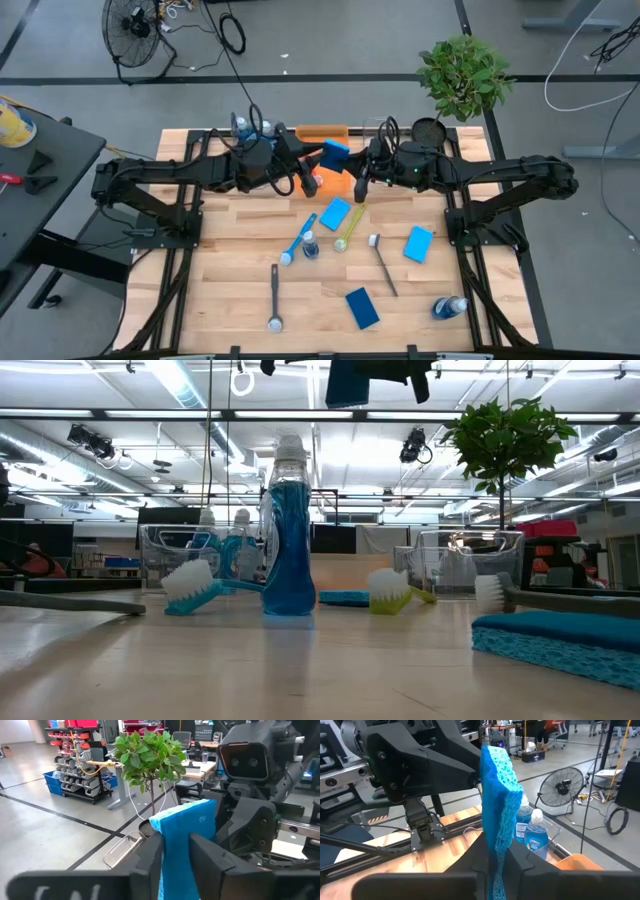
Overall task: Pick & Place Kitchen Sink Supplies
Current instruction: Put the blue sponge into the right transparent bin
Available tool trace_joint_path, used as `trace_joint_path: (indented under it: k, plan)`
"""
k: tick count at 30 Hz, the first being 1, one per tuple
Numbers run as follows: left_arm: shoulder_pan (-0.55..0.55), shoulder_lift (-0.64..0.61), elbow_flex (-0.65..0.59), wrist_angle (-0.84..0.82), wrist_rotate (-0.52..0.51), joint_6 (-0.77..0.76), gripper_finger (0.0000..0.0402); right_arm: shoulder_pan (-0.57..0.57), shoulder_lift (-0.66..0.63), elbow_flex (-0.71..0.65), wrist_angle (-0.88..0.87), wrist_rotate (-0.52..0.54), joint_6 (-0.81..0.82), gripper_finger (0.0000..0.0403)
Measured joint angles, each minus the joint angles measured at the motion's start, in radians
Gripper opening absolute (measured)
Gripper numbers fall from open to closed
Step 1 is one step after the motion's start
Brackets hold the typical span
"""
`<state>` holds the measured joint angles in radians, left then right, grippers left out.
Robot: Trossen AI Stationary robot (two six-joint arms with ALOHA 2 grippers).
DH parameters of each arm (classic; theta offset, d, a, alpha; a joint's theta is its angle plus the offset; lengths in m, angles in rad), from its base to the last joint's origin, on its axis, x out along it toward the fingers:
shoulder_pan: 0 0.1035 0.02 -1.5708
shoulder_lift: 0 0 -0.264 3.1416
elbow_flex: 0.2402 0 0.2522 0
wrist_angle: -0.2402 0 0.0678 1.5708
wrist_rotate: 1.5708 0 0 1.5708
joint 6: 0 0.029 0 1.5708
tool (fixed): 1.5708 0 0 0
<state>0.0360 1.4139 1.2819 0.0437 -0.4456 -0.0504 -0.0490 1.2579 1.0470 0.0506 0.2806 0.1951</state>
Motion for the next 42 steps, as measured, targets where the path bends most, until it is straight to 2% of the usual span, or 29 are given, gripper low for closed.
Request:
trace_joint_path:
  k: [8,14,23,36,42]
  plan:
    - [-0.002,-0.001,0.000,0.001,0.002,-0.023,0.0192,0.000,-0.005,0.000,-0.025,-0.010,-0.015,0.0030]
    - [-0.008,-0.022,0.000,-0.018,0.006,-0.022,0.0225,0.000,-0.029,0.000,-0.086,-0.009,-0.031,0.0029]
    - [-0.007,-0.082,0.001,-0.023,0.005,-0.024,0.0219,0.000,-0.076,0.000,-0.245,0.094,-0.072,0.0029]
    - [-0.007,-0.100,0.000,-0.058,0.005,-0.025,0.0209,0.000,-0.083,0.000,-0.561,0.349,-0.141,0.0029]
    - [-0.006,-0.100,0.000,-0.065,0.005,-0.025,0.0209,-0.004,-0.082,0.000,-0.653,0.425,-0.223,0.0029]
